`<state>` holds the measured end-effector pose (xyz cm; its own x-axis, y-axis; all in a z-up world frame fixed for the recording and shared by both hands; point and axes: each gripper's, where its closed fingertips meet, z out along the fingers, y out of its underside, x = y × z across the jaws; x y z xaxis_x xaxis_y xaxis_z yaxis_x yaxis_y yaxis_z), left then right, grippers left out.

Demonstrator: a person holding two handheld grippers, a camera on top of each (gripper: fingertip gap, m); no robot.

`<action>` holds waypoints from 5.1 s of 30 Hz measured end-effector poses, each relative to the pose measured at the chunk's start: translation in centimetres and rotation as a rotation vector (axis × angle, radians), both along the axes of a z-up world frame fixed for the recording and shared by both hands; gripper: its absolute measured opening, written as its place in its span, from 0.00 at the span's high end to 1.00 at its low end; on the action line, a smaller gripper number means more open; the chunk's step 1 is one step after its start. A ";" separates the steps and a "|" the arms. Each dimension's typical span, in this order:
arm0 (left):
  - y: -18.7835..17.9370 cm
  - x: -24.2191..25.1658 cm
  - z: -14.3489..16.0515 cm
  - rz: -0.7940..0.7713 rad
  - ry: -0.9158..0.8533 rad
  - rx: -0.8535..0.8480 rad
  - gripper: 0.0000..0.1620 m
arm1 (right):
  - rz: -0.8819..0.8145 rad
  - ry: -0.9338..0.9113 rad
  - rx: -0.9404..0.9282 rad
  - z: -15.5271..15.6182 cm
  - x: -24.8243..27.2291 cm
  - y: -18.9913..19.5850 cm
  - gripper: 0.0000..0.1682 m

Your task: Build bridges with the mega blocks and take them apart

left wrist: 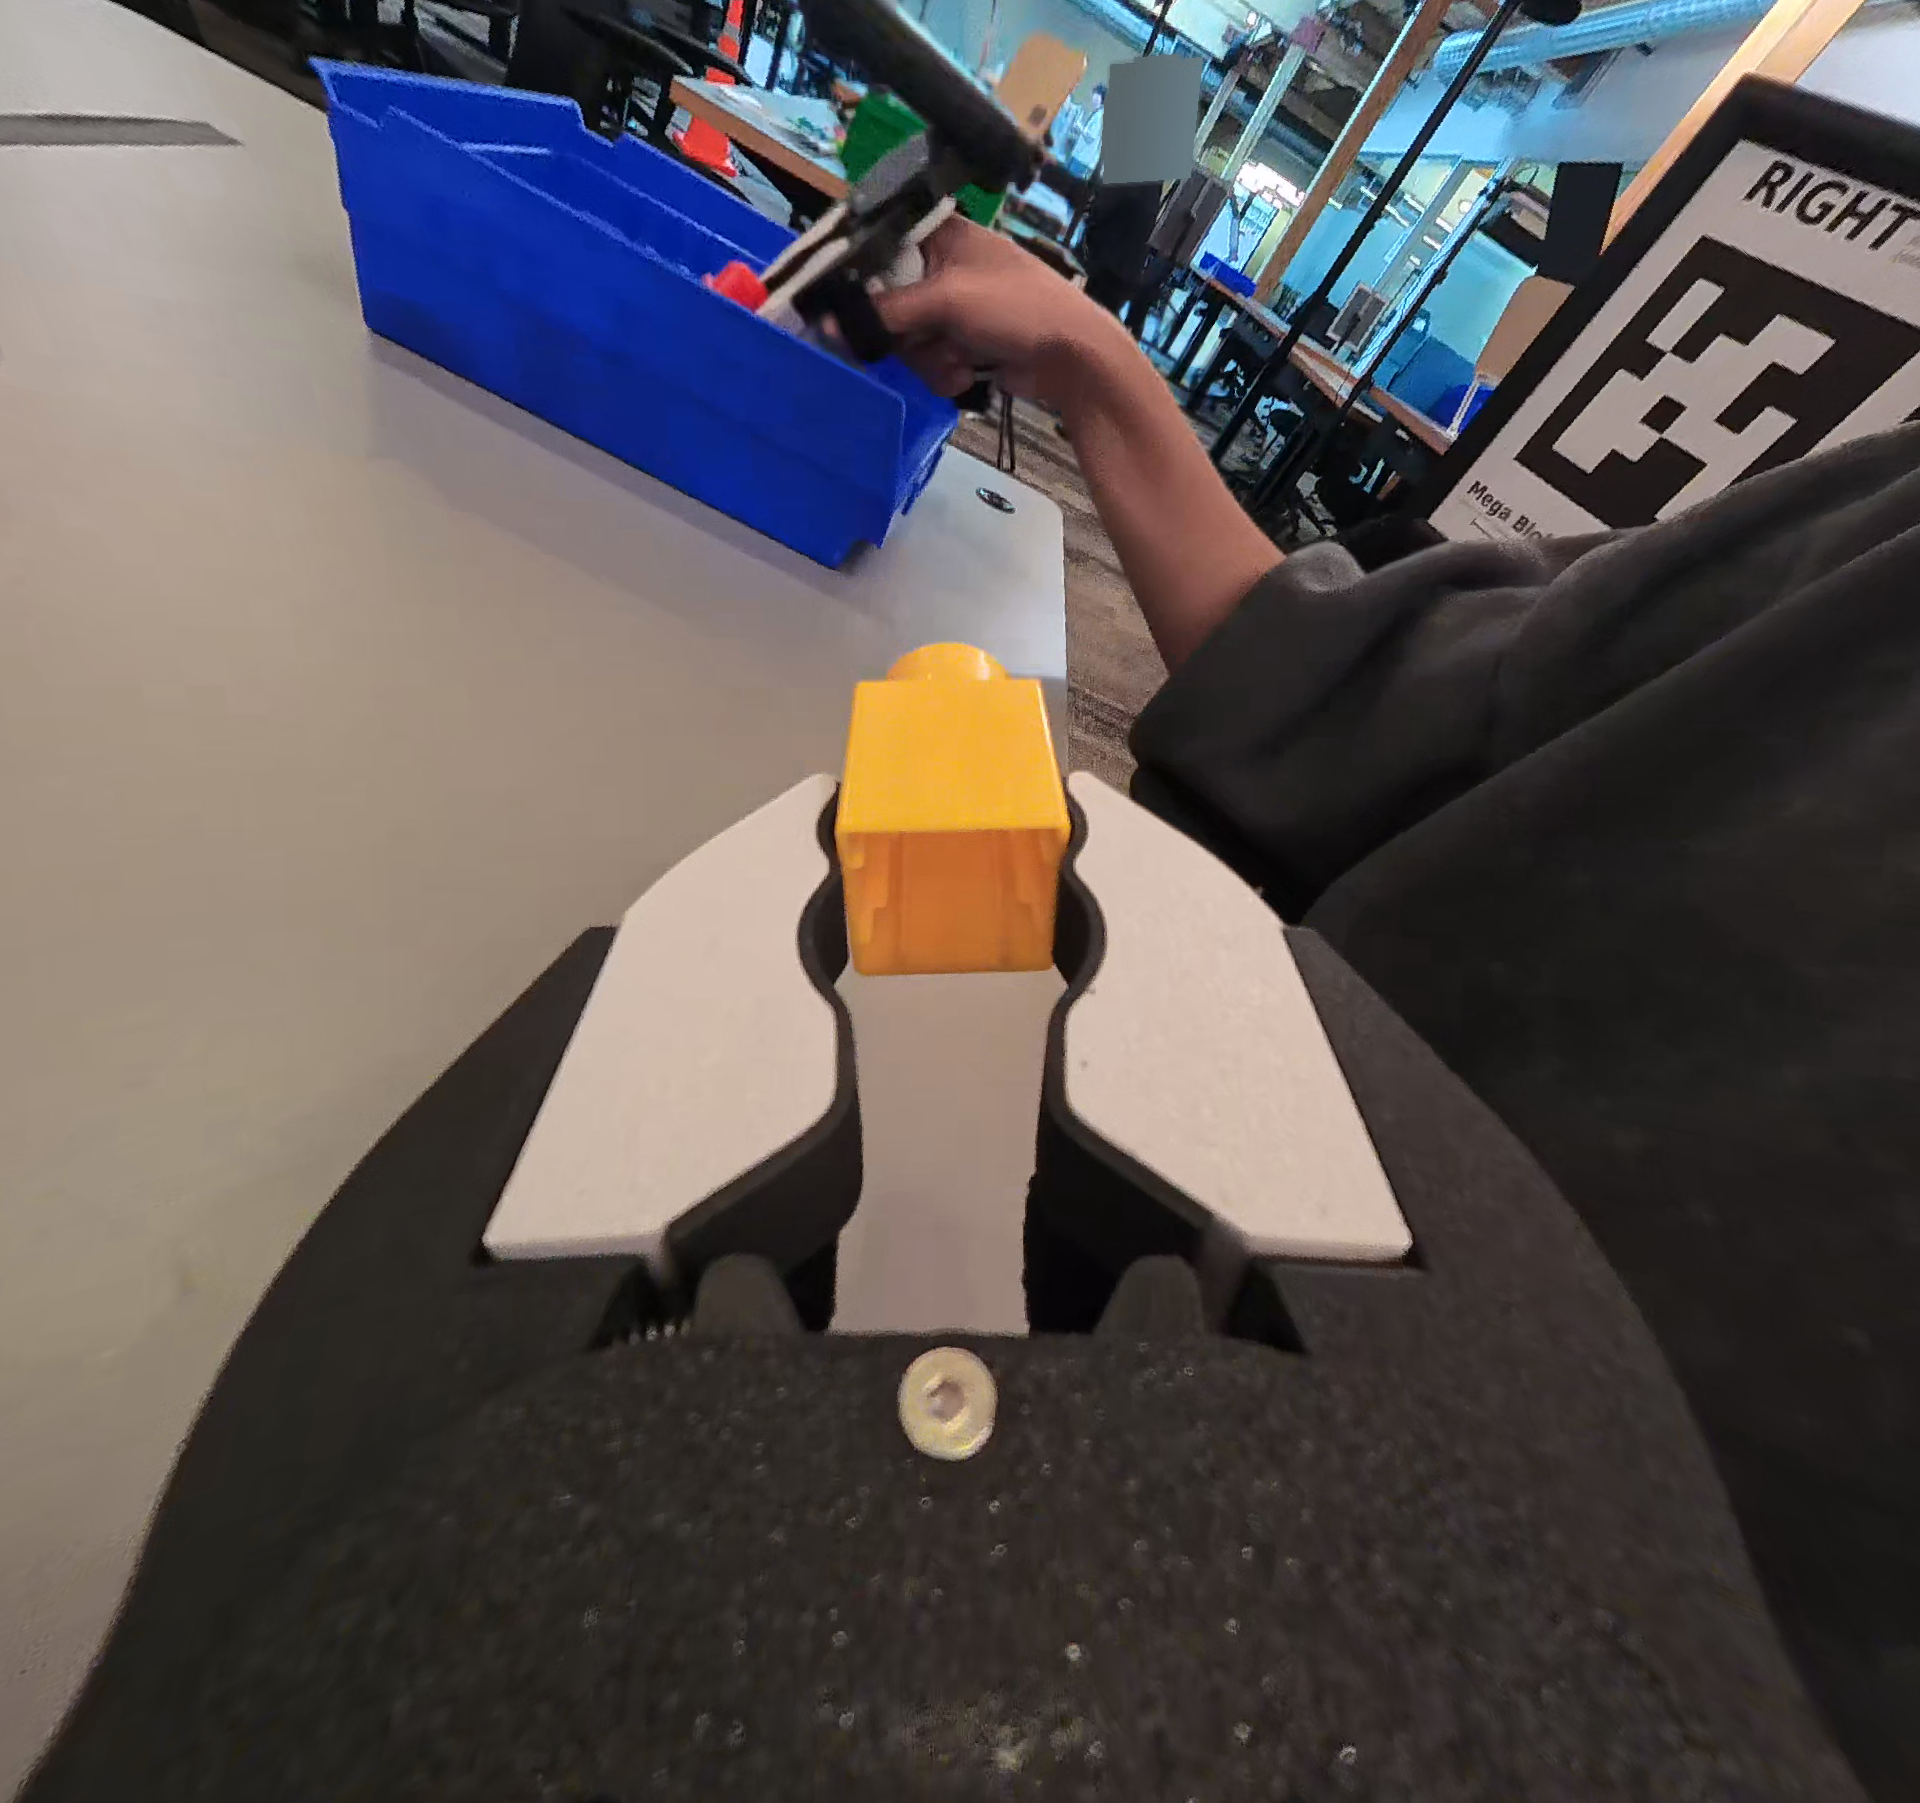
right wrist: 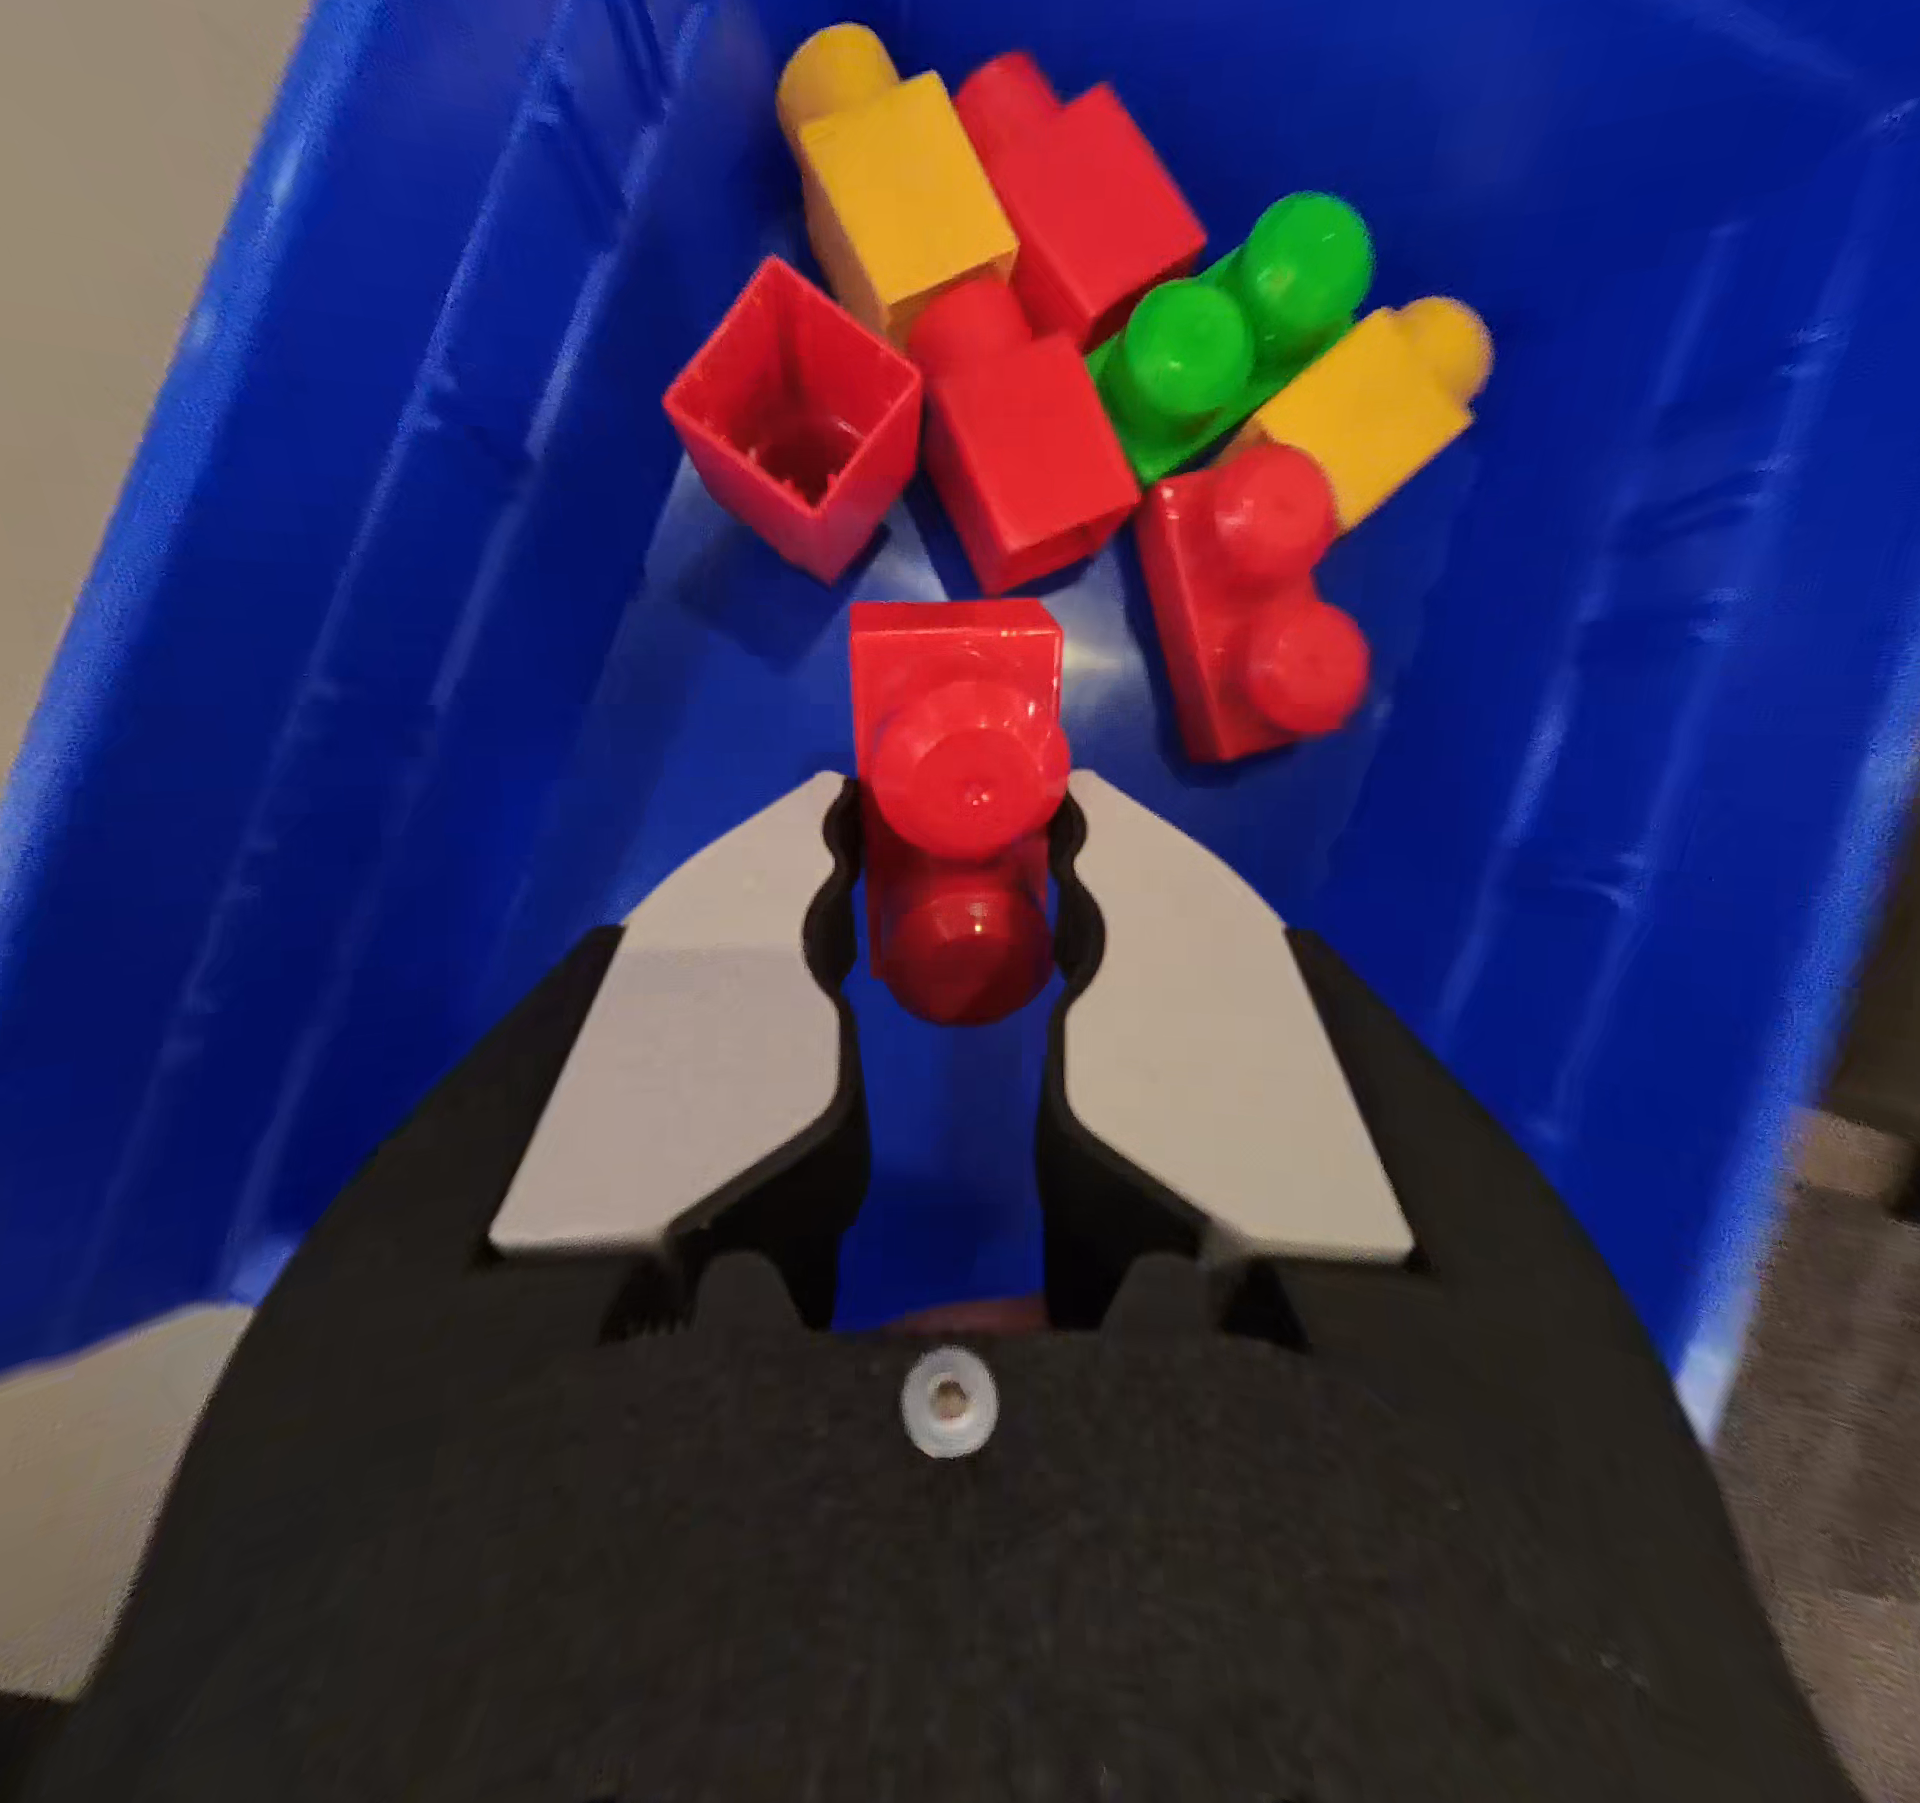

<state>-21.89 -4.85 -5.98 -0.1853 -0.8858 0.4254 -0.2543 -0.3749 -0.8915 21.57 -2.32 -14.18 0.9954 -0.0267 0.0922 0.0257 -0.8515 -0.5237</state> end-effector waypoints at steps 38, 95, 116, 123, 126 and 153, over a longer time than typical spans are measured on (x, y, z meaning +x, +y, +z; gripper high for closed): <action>6.9 4.5 -4.7 0.312 0.327 0.230 0.78 | 0.753 0.381 0.438 4.6 -33.6 -0.8 0.77; -2.4 -3.1 -7.4 0.386 0.339 0.224 0.70 | 0.122 -0.219 0.664 18.2 -14.3 0.1 0.60; -3.0 -1.9 -8.2 0.366 0.381 0.290 0.70 | 0.510 -0.105 -0.100 -4.2 -3.2 2.9 0.60; -1.9 -3.0 -7.3 0.431 0.370 0.324 0.70 | 0.349 -0.282 0.219 7.5 -5.2 0.4 0.55; -1.2 -3.6 -6.5 0.481 0.367 0.343 0.69 | 0.459 -0.090 0.534 12.2 -16.1 -1.6 0.61; 27.5 -21.6 -0.3 1.269 0.652 0.190 0.70 | 0.734 0.364 0.520 2.3 -38.7 -6.3 0.66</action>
<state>-43.53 22.69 -6.24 0.9353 -0.3534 -0.0158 -0.2194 -0.5446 -0.8095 -17.15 -8.58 -11.84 0.7462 0.6618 -0.0725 0.2205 -0.3484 -0.9110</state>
